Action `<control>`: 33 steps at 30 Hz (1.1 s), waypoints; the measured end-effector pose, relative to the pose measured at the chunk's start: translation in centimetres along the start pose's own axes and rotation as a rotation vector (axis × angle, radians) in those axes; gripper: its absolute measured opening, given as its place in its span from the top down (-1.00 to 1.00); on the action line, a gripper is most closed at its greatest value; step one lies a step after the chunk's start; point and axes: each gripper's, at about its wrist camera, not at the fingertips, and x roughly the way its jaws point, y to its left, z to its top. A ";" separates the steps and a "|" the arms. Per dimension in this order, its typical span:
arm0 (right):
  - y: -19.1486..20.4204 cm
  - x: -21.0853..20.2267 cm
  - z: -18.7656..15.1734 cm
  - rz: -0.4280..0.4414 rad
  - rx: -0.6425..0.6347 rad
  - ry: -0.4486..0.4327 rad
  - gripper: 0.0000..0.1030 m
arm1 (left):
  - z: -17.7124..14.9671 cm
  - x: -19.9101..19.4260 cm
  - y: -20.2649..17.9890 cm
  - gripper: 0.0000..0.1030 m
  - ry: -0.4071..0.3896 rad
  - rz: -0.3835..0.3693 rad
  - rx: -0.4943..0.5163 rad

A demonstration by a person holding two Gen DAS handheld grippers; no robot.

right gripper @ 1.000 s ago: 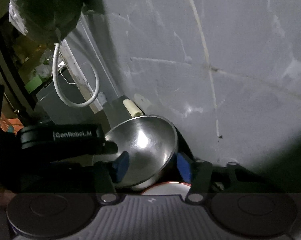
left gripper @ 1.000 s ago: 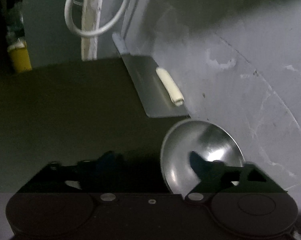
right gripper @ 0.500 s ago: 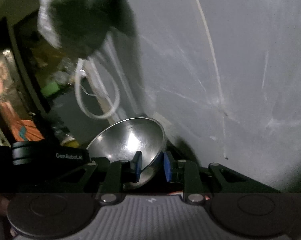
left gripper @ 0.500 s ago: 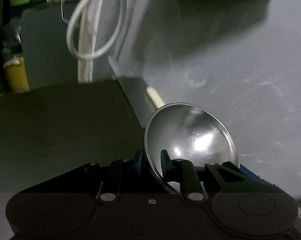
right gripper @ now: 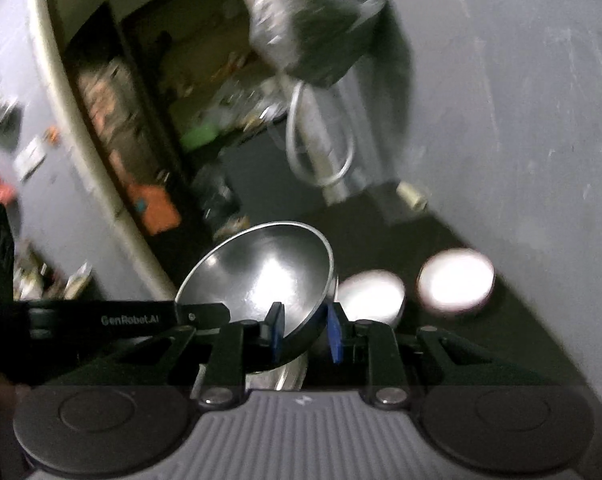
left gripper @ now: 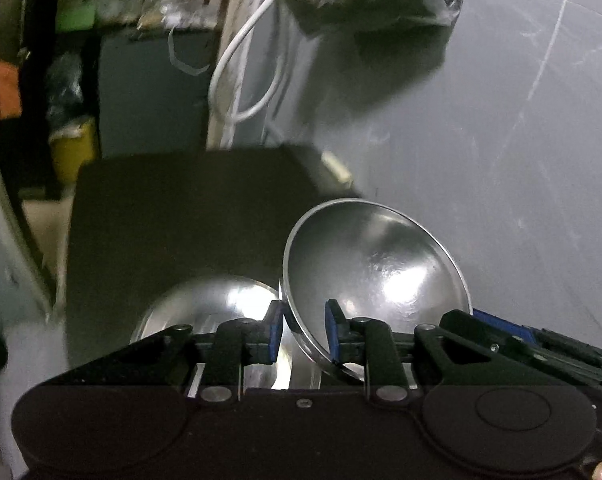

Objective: Organize plates and bowls
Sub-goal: 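Carry the steel bowl beside the stacked plates and open the left gripper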

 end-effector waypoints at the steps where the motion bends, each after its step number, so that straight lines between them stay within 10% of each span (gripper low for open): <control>1: 0.8 -0.7 -1.0 0.007 -0.009 0.024 0.49 | -1.2 -1.0 0.4 0.54 0.017 0.006 -0.008; 14: 4.7 -4.3 -9.3 0.089 -0.012 0.274 0.47 | -12.5 -5.6 4.9 0.53 0.280 0.056 -0.106; 33: 4.1 -2.7 -10.4 0.079 0.002 0.355 0.48 | -12.7 -4.5 4.2 0.52 0.355 0.070 -0.043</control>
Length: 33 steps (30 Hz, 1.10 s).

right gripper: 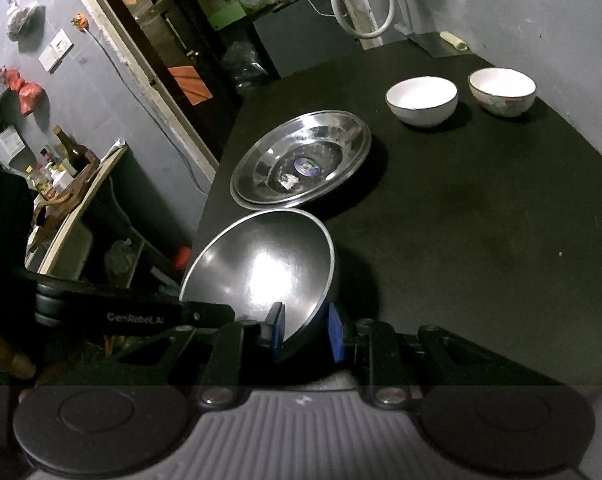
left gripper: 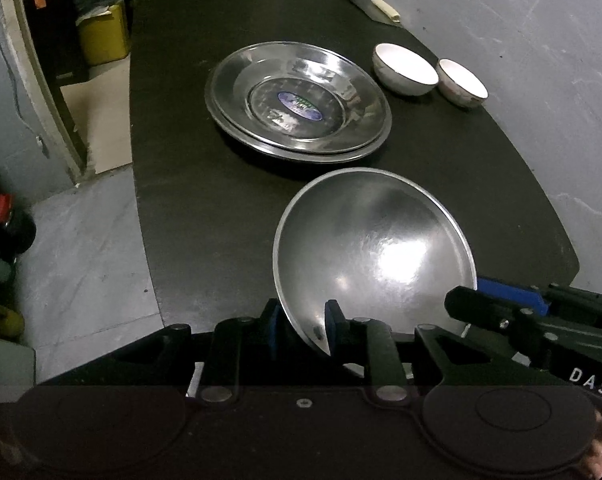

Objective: Organize plates and bowls
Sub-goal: 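Carry the steel bowl beside the stacked plates and open the left gripper, then move the left gripper toward the two white bowls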

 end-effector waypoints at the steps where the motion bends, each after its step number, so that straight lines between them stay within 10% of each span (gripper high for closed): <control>1: -0.1 0.0 0.0 0.002 0.002 -0.002 0.48 | 0.1 0.1 -0.1 0.52 0.001 0.002 0.003; 22: 1.4 0.6 0.5 -0.048 -0.026 -0.024 0.33 | 0.0 -0.2 1.6 0.46 -0.024 -0.045 -0.047; 33: 2.6 -2.1 0.9 -0.133 -0.052 -0.142 -0.52 | -1.0 -4.2 3.5 -0.67 -0.239 -0.057 -0.120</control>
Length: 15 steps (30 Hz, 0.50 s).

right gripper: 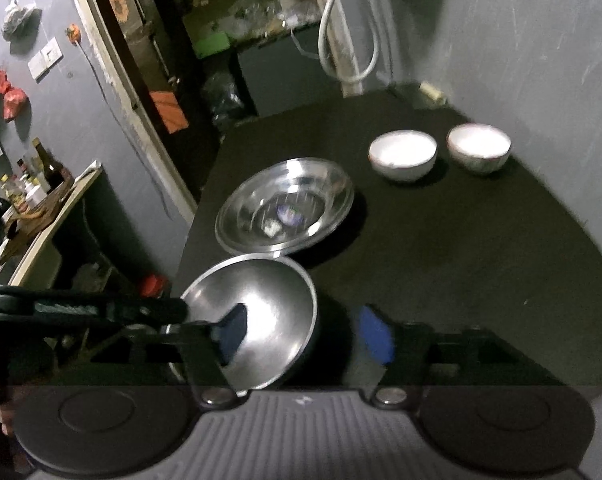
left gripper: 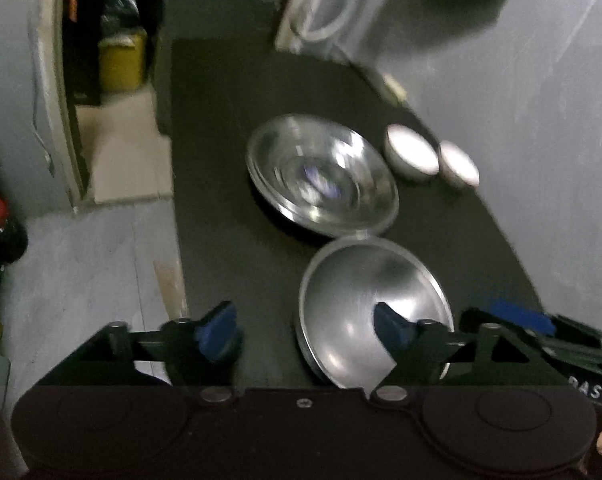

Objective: Organize plates and bowls
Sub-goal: 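Move the left gripper toward the two white bowls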

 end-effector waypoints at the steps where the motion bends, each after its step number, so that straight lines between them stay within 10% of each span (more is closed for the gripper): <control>1: 0.1 -0.3 0.2 -0.004 -0.005 -0.015 -0.64 | 0.0 -0.5 0.0 -0.73 -0.033 0.005 -0.002; 6: 0.6 -1.0 1.3 -0.009 -0.030 -0.058 -0.99 | 0.4 -3.3 -0.1 -0.98 -0.197 0.014 0.001; 15: 1.6 -1.4 1.8 -0.029 -0.089 -0.119 -1.00 | 1.1 -5.4 -1.5 -0.99 -0.315 0.004 0.040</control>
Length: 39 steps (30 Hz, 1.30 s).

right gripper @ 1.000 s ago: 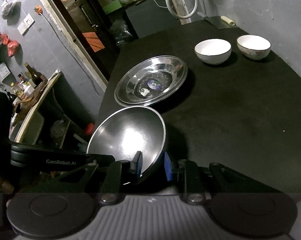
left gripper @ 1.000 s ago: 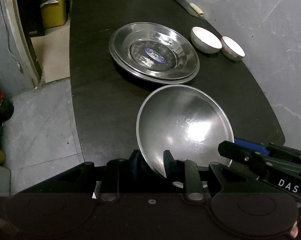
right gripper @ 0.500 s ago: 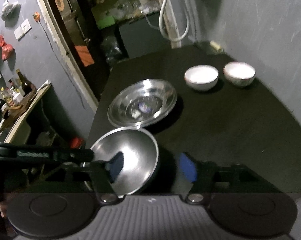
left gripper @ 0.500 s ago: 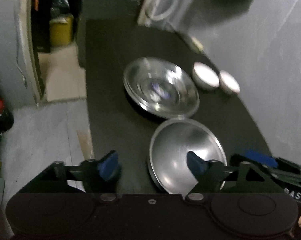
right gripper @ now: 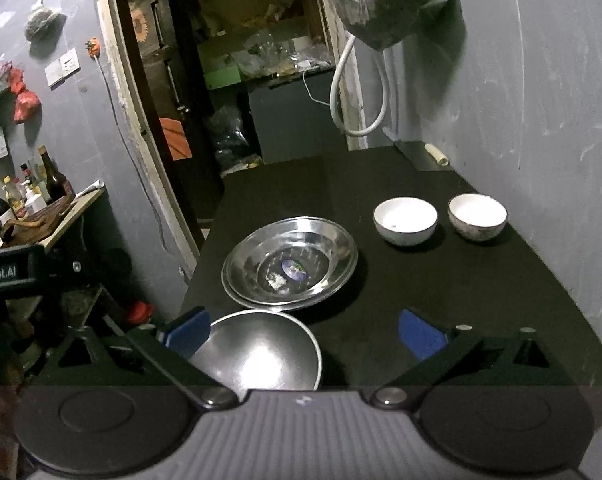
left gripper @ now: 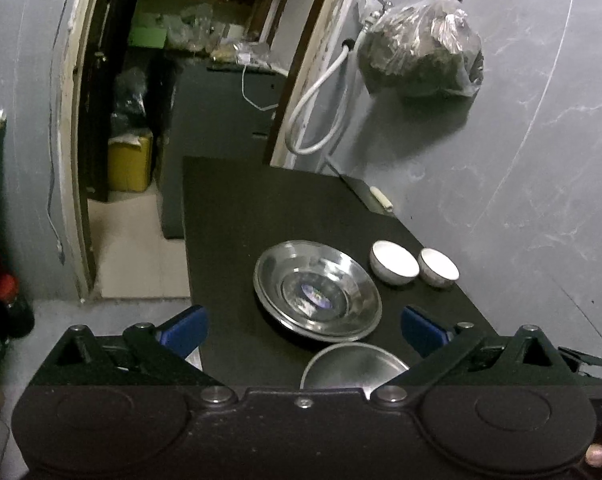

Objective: Organize plates and bowls
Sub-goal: 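Move the left gripper toward the two white bowls, then grasp the rim of the larger red-rimmed white bowl with the left gripper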

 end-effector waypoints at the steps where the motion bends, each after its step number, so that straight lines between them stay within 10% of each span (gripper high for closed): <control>1: -0.1 -0.1 0.0 -0.002 -0.001 -0.003 -1.00 | 0.1 0.2 -0.1 -0.99 -0.006 0.003 -0.002; 19: -13.2 5.1 3.1 -0.124 0.082 -0.028 -1.00 | 7.1 15.0 -6.8 -0.99 0.123 0.021 0.074; 30: -19.0 10.6 6.4 -0.015 0.181 0.004 -0.99 | 10.2 26.4 -13.5 -0.99 0.229 0.031 0.243; 39: -19.2 16.4 7.2 0.046 0.237 0.087 -0.55 | 9.2 32.9 -14.7 -0.92 0.387 0.086 0.409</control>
